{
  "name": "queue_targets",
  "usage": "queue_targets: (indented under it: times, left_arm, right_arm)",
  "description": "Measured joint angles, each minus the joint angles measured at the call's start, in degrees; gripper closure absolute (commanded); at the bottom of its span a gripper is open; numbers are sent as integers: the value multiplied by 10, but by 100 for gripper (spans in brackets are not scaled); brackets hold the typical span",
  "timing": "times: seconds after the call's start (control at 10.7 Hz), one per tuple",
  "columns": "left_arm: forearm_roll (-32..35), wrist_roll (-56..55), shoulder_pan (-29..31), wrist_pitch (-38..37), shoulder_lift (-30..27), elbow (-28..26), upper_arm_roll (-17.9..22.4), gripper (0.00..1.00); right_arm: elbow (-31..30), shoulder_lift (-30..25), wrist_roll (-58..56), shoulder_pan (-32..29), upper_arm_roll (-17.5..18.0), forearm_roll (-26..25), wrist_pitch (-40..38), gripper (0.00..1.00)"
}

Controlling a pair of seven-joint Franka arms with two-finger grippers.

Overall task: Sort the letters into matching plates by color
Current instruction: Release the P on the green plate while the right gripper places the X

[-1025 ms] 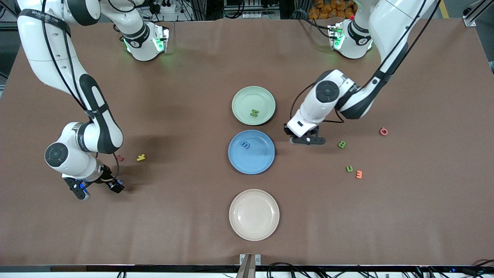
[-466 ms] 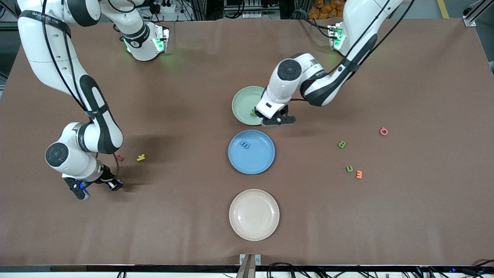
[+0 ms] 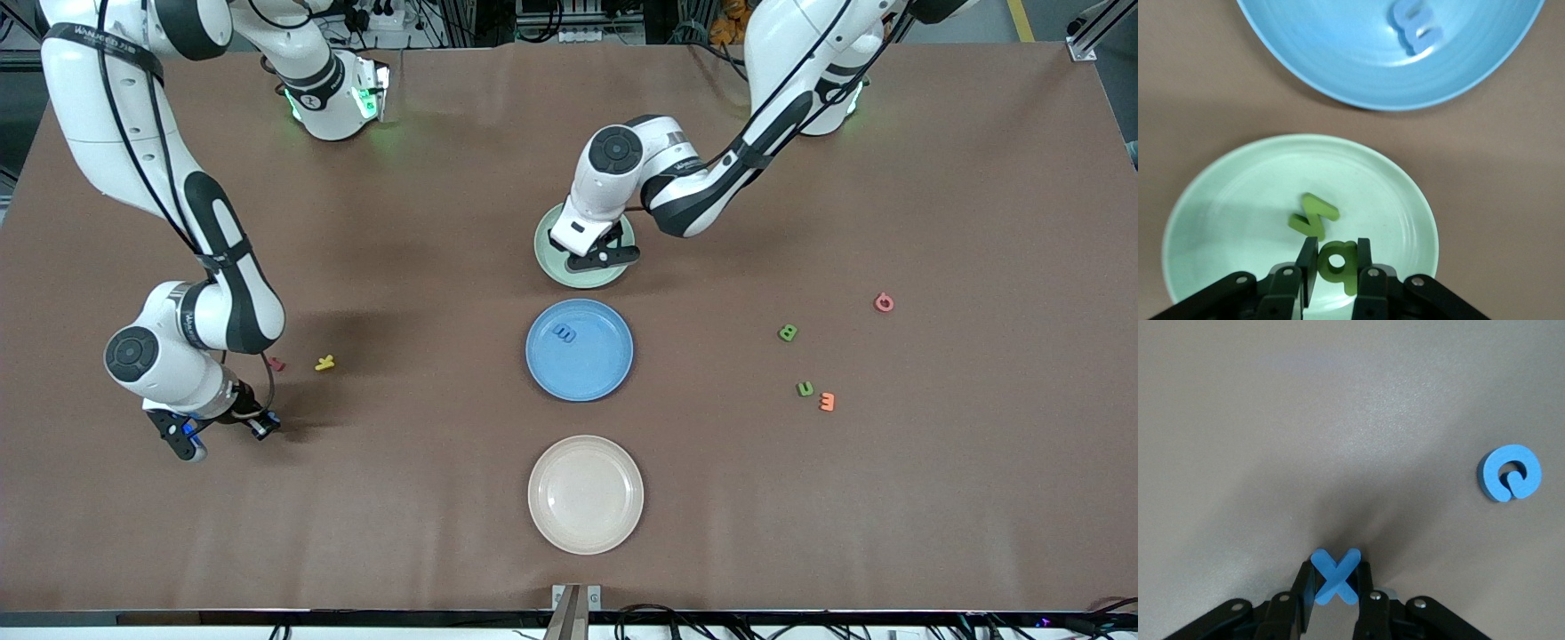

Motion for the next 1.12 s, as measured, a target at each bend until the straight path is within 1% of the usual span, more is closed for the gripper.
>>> queue_targets:
  times: [0.09,0.28,0.47,0.56,0.75,0.93,1.12]
  left_arm:
    - [0,-9,-13,0,10,9,10,0]
    - [0,-10,-27,0,19,21,29,0]
    - [0,-10,-26,0,20,26,37,0]
    - [1,-10,-25,0,20,29,42,0]
    - [25,-6,-13,-4,11,33,54,0]
    - [34,41,32,-52,-16,34,57,0]
    - [36,147,98,-96,-47,33,59,0]
  right_arm:
    - [0,0,-15,0,0,-1,-1,80]
    - [0,0,-64,1,0,-1,-1,80]
    - [5,0,-102,3,4,0,-8,80]
    - [17,0,-110,6,8,0,-30,80]
    - [52,-3,-118,24,11,1,-74,80]
    - [70,-14,-124,56,13,0,-104,80]
    - [95,-20,-126,108,15,0,-145,80]
